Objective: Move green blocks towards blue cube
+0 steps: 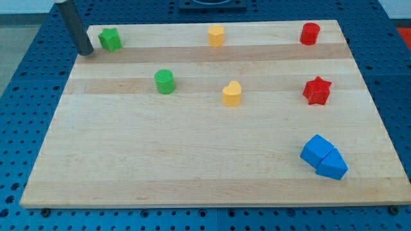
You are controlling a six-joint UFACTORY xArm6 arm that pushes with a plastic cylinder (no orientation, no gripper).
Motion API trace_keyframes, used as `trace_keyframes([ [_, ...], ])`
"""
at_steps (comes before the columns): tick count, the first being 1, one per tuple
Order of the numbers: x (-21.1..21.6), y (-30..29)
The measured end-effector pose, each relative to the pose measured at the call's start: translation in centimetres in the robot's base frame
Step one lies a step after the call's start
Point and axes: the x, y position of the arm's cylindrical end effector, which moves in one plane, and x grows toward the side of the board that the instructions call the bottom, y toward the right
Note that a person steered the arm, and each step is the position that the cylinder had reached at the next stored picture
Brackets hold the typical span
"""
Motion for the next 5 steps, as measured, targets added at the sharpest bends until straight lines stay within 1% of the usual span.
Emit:
trace_keyframes([
  [2,-5.2,0.1],
  [5,-5.6,5.1],
])
